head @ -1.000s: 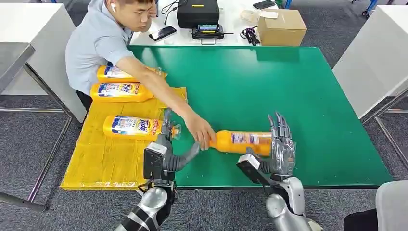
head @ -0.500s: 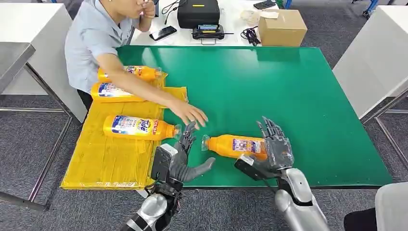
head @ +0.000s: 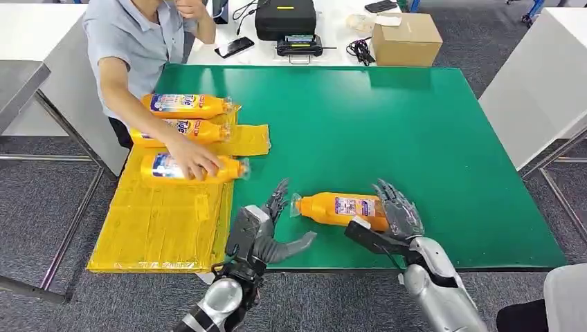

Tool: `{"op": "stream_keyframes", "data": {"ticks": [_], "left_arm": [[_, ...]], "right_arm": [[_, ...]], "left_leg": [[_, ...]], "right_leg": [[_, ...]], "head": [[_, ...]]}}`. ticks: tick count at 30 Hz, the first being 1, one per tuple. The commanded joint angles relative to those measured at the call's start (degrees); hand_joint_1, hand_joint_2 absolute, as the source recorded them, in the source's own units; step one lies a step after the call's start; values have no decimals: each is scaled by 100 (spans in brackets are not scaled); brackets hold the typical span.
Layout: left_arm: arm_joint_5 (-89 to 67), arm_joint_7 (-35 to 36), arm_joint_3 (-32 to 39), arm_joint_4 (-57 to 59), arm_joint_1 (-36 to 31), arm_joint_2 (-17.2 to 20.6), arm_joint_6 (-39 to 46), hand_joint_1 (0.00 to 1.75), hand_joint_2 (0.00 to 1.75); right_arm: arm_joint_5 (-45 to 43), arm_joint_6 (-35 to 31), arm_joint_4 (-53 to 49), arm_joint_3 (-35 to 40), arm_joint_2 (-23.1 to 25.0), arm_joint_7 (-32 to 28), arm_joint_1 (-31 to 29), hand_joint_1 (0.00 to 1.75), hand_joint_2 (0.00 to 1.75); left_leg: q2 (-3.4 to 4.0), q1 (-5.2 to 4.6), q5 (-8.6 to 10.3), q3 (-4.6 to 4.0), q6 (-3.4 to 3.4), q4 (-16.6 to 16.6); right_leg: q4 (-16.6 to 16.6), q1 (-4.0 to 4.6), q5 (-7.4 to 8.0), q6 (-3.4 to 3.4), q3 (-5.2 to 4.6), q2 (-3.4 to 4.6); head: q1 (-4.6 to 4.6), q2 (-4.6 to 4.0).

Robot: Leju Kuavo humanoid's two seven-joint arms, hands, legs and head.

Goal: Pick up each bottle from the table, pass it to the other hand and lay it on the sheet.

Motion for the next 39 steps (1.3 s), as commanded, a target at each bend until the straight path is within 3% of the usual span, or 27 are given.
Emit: {"op": "stream_keyframes", "data": {"ticks": [1, 10, 19, 20, 21, 22, 30, 39], "left_arm": [[-133, 297, -390, 60, -273, 267, -243, 0, 175], [-134, 298, -389, 58, -276, 266, -243, 0, 175], [-160, 366, -343, 55, -340, 224, -365, 0, 175], [-147, 355, -352, 96, -378, 199, -378, 0, 175], [-125, 336, -363, 121, -406, 184, -391, 0, 175], [-83, 296, -396, 192, -465, 162, -415, 0, 175], [-26, 147, -478, 273, -551, 82, -382, 0, 175], [108, 90, -519, 320, -590, 47, -466, 0, 175]], "right_arm": [[-270, 547, 49, 432, -449, 181, -45, 0, 175], [-270, 547, 47, 431, -455, 181, -45, 0, 175], [-400, 1000, 181, 677, -880, 361, -176, 0, 175], [-551, 1121, 262, 662, -883, 281, -208, 77, 175], [-705, 1253, 322, 663, -901, 180, -224, 175, 175], [-971, 1499, 452, 671, -982, 112, -254, 175, 175], [-1485, 1438, 719, 484, -808, -198, -232, 175, 175], [-1747, 1674, 806, 438, -940, -297, -214, 175, 175]], "left_leg": [[5, 4, -4, 13, -10, -2], [9, 5, -6, 24, -13, -2], [6, 7, -7, 26, -12, 1], [4, 7, -9, 28, -14, 3], [9, 12, -12, 35, -17, 4], [4, 8, -5, 24, -11, 1], [0, 7, -4, 42, -10, -1], [-1, 9, -3, 50, -10, -2]], "right_leg": [[-3, 5, -3, -12, 12, 2], [-3, 6, -5, -16, 19, 3], [-5, 8, -4, -15, 24, 0], [-3, 9, -7, -18, 28, -2], [-7, 14, -7, -22, 36, 2], [-7, 9, -2, -14, 25, 0], [-12, 9, -2, -12, 41, -3], [-14, 10, -2, -12, 49, -7]], "head": [[0, 0], [0, 0], [0, 0], [0, 0], [2, 0], [0, 0], [0, 0], [0, 0]]}}
